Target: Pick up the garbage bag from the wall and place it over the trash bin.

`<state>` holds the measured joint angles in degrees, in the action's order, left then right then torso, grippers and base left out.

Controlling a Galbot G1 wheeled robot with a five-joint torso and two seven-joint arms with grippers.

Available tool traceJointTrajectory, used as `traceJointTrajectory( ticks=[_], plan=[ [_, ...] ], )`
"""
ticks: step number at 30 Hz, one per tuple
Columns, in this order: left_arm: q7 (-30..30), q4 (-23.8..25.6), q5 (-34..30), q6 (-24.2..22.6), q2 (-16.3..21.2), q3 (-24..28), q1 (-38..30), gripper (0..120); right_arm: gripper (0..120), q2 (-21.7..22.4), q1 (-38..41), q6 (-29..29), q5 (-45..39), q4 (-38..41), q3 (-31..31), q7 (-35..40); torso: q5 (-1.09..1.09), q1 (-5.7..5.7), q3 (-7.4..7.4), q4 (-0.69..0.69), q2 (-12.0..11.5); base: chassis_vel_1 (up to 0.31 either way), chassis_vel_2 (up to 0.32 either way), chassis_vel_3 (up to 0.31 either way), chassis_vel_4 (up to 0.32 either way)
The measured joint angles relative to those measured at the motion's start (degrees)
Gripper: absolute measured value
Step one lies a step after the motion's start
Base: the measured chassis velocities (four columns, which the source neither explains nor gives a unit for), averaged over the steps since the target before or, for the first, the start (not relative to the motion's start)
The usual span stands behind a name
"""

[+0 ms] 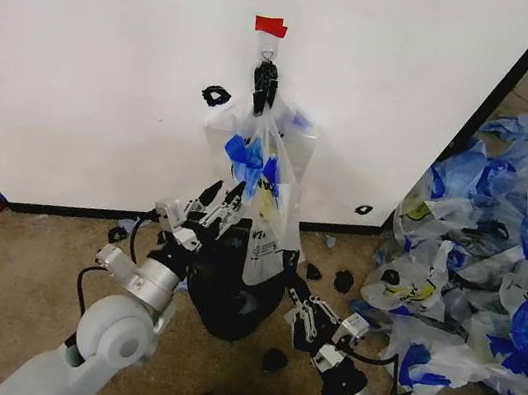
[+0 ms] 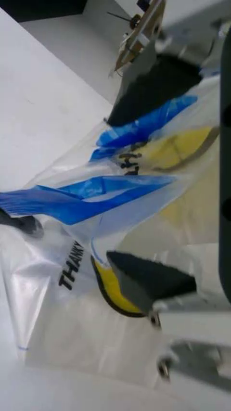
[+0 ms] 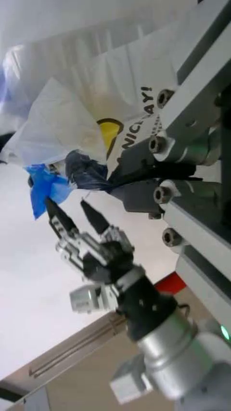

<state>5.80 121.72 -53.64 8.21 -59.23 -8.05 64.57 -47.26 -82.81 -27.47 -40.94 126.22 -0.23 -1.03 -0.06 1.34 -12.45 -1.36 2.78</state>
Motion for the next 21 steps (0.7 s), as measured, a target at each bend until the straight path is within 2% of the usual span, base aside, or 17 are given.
traceJointTrajectory(
  ticks=[3,16,21],
  plan=[
    [0.1,-1.1,-0.2,0.1,0.2,0.5,-1.2,98,0,0.1,-0.2,0.0,0.0,0.5,0.0,-0.2,0.0,0.0,0.0,0.01,0.0,0.0,0.0,0.0,0.0],
    [0.7,-3.2,-1.6,0.2,1.0,1.9,-5.4,100,0,-0.5,-0.4,0.0,0.0,0.3,0.3,-0.4,0.0,0.0,0.0,0.0,0.0,0.0,0.0,0.0,0.0],
    [0.9,-4.0,-1.8,0.2,0.6,2.9,-6.6,97,0,-0.5,-0.4,0.0,0.0,0.2,0.6,-0.4,0.0,0.0,0.0,0.0,0.0,0.0,0.0,0.0,0.0]
  ],
)
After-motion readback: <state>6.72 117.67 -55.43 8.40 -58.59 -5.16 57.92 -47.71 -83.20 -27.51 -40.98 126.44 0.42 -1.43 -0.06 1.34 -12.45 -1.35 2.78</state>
